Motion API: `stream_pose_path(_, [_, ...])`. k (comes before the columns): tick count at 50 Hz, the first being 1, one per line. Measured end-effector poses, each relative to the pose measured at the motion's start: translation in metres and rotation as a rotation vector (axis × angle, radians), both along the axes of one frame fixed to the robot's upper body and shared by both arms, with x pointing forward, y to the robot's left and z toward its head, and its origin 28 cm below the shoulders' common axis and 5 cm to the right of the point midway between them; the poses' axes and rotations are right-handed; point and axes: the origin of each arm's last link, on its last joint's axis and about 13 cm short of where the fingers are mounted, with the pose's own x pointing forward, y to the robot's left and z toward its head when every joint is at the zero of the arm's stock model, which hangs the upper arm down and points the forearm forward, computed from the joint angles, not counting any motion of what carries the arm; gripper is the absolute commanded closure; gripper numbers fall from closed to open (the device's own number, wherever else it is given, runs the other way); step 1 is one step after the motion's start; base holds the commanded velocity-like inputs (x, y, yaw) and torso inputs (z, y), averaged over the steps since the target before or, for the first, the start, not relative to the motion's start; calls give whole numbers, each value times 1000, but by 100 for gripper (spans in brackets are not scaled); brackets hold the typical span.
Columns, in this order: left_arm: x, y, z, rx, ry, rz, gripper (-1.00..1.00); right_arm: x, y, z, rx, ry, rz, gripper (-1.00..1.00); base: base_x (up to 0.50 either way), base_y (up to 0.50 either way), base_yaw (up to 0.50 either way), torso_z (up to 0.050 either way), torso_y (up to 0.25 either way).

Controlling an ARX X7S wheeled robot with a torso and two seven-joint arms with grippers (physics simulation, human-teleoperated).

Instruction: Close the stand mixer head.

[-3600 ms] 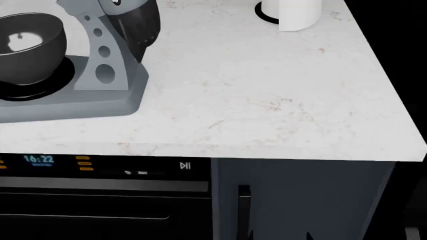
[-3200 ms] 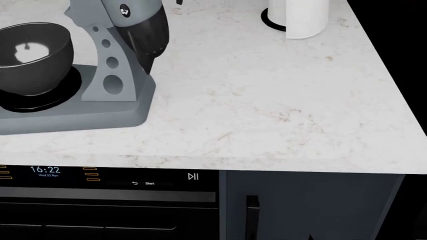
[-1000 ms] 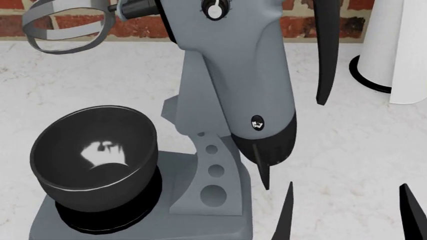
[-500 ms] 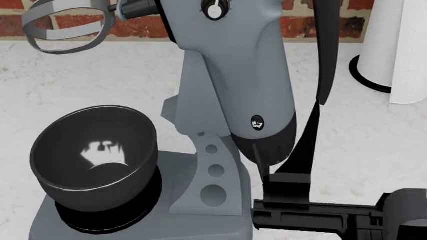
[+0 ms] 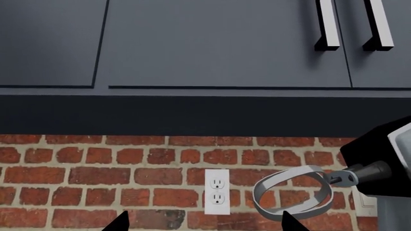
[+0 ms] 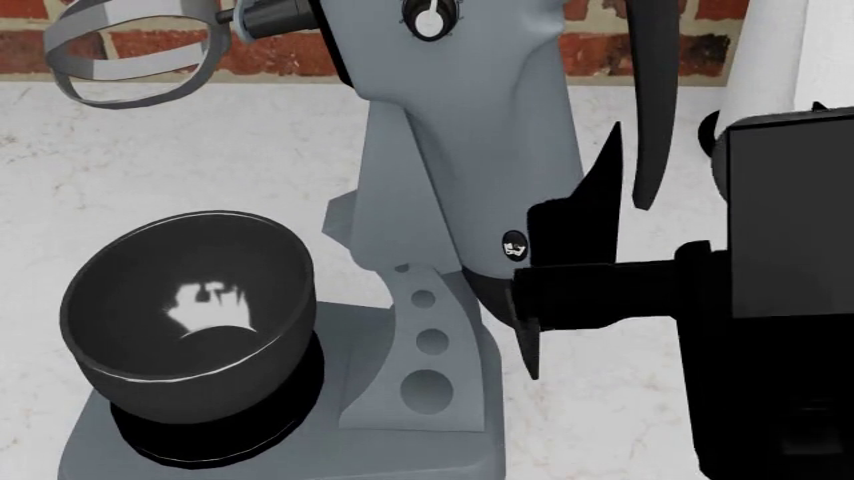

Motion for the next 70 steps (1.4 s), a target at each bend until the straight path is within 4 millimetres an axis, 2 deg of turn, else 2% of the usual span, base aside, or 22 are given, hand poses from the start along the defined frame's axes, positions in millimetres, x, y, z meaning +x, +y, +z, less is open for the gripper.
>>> stream_pose_path(10, [-1,1,1,0,-4,-3,-100,17,3,13,-9,44,5,-100,0,0,0,0,0])
stream_pose_path(22, [-3,1,2,-3,-8,-5,-100,35,5,21,-20,91,8,-100,0,0,0,0,0])
stream_pose_path(40, [-4,1,3,-1,-9,-12,-100,37,15,33,-107,138,16,-100,10,2,6,0,0])
stream_pose_path(49, [-4,1,2,-3,-8,-14,-100,38,22,47,-180,150,45,-100,12,4,10,0,0])
stream_pose_path(59, [-4,3,3,-8,-12,-13,-100,42,42,74,-340,135,114,-100,16,4,10,0,0])
stream_pose_path(70, [-12,7,6,16,-25,-39,-100,55,80,109,-447,172,259,-100,13,2,4,0,0])
